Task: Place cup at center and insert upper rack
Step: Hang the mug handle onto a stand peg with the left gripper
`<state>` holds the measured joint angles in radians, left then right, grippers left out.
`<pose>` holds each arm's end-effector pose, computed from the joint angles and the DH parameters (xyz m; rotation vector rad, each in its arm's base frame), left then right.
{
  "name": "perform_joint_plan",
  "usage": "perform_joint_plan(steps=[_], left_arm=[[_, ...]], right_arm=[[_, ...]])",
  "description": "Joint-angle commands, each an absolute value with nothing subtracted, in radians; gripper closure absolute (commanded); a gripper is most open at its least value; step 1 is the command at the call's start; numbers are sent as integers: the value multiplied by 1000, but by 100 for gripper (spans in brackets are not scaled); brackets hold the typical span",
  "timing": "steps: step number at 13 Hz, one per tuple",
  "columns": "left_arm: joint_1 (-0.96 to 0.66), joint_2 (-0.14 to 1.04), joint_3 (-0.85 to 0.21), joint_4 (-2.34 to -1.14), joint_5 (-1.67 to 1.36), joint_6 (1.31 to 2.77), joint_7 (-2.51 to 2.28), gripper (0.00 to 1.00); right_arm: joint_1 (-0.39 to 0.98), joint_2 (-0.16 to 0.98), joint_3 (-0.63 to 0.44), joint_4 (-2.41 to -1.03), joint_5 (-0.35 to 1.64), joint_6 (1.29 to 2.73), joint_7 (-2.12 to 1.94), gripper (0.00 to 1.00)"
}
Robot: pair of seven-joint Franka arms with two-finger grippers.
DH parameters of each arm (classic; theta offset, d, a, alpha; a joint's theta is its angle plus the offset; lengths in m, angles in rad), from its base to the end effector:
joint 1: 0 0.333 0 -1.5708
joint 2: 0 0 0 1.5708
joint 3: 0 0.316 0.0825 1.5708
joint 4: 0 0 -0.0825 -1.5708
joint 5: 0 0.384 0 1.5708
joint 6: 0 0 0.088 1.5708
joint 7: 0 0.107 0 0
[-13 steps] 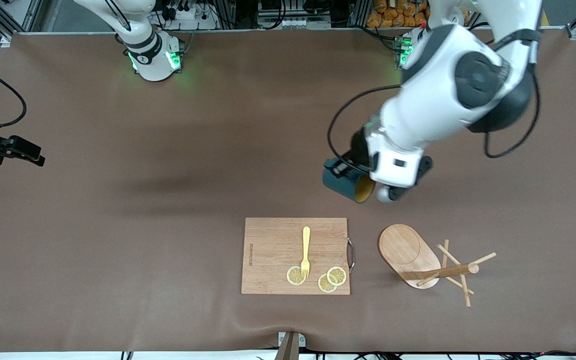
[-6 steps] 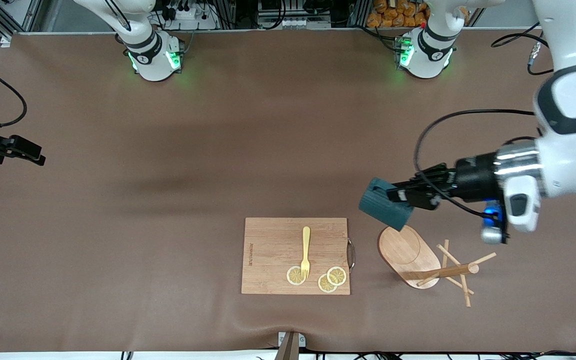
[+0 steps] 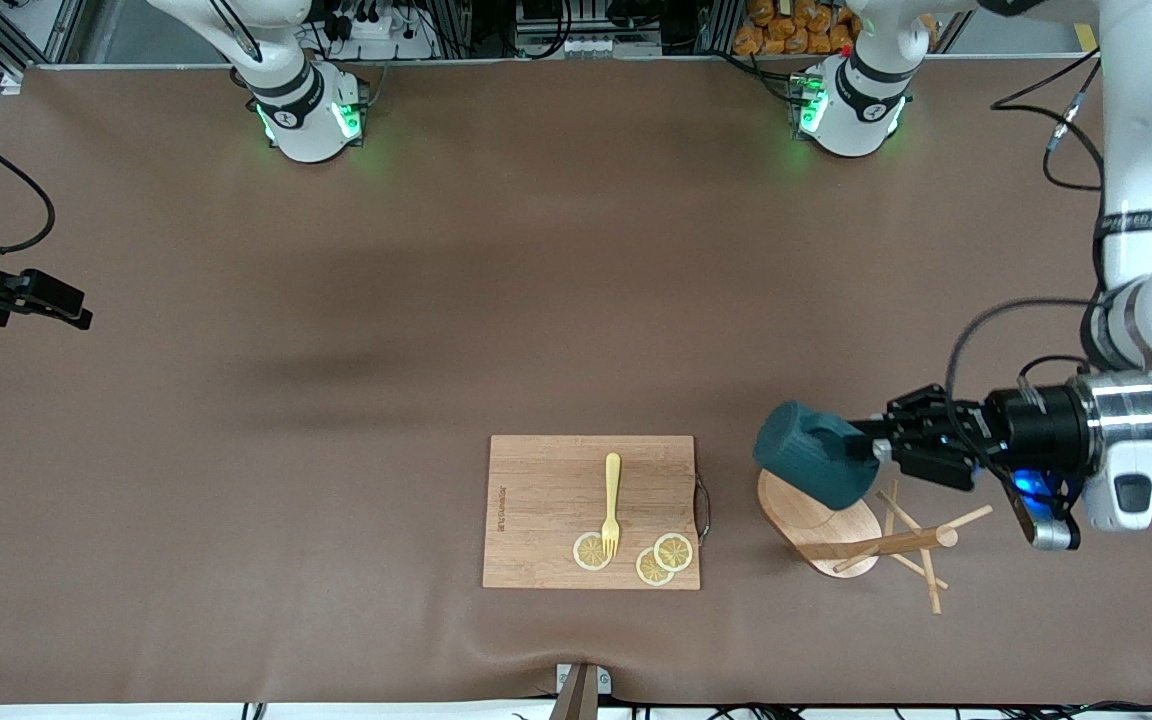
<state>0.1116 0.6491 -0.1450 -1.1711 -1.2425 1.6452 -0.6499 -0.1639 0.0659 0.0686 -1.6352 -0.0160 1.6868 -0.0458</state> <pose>0.7330 -0.0857 0.4766 1.6909 0.7881 -0.6261 0.5781 -0.0580 0.5666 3.1303 -0.0746 -0.0233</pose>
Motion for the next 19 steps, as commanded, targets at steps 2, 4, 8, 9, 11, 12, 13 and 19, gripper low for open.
perform_joint_plan(steps=[2,4,8,9,11,12,13,19], left_arm=[[133,687,-155,-1155,-1338,1603,-649,100],[155,701,-155,-1160,-1341,1598,-649,100],[195,748,-152,-1163,-1339,1580,-606,100],[195,758,-152,-1164,-1339,1577,-598,100],[198,772,-152,-1166,-1336,1563,-569,100],[207,775,-152,-1166,-1332,1557,-542,100],[212,781,-152,-1166,-1327,1554,-540,100],[224,798,-126,-1166,-1318,1552,-514,100]], right_arm=[[-167,61,72,-1632,-14,1675,-40,0],[-166,61,74,-1632,-14,1674,-40,0],[-166,61,74,-1632,-14,1674,-40,0],[-166,61,74,-1632,-14,1667,-40,0],[-166,61,74,-1631,-14,1661,-40,0],[-166,60,74,-1631,-14,1661,-40,0],[-166,61,74,-1632,-14,1663,-40,0],[-167,61,74,-1632,-14,1663,-41,0]])
